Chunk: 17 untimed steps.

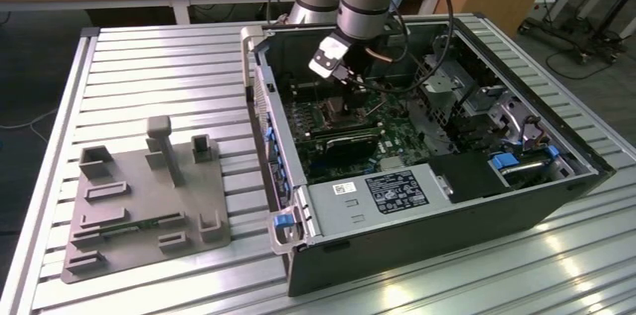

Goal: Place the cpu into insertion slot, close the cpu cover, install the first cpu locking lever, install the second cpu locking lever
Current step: 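Place the cpu into insertion slot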

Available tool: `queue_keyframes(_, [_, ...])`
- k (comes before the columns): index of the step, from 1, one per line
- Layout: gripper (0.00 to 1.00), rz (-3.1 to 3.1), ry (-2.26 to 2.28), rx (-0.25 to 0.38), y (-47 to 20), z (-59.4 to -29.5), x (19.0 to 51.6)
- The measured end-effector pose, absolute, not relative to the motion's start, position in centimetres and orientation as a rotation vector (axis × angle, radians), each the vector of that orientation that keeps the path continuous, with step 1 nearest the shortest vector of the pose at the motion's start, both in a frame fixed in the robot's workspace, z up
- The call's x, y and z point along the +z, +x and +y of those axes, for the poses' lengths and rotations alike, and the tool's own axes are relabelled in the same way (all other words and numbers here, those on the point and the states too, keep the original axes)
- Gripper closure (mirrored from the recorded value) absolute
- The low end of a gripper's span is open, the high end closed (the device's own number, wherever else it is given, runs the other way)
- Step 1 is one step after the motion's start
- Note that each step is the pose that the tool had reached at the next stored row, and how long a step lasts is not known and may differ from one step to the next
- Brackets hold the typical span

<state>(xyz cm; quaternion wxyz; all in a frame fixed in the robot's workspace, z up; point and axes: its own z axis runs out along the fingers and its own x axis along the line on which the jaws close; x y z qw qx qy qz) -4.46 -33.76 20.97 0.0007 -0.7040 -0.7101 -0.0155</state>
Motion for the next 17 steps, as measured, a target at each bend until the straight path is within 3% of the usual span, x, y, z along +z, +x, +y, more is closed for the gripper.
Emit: queue_keyframes(17, [0.46, -2.215, -2.233, -0.041, -4.3, -33.7, 19.9])
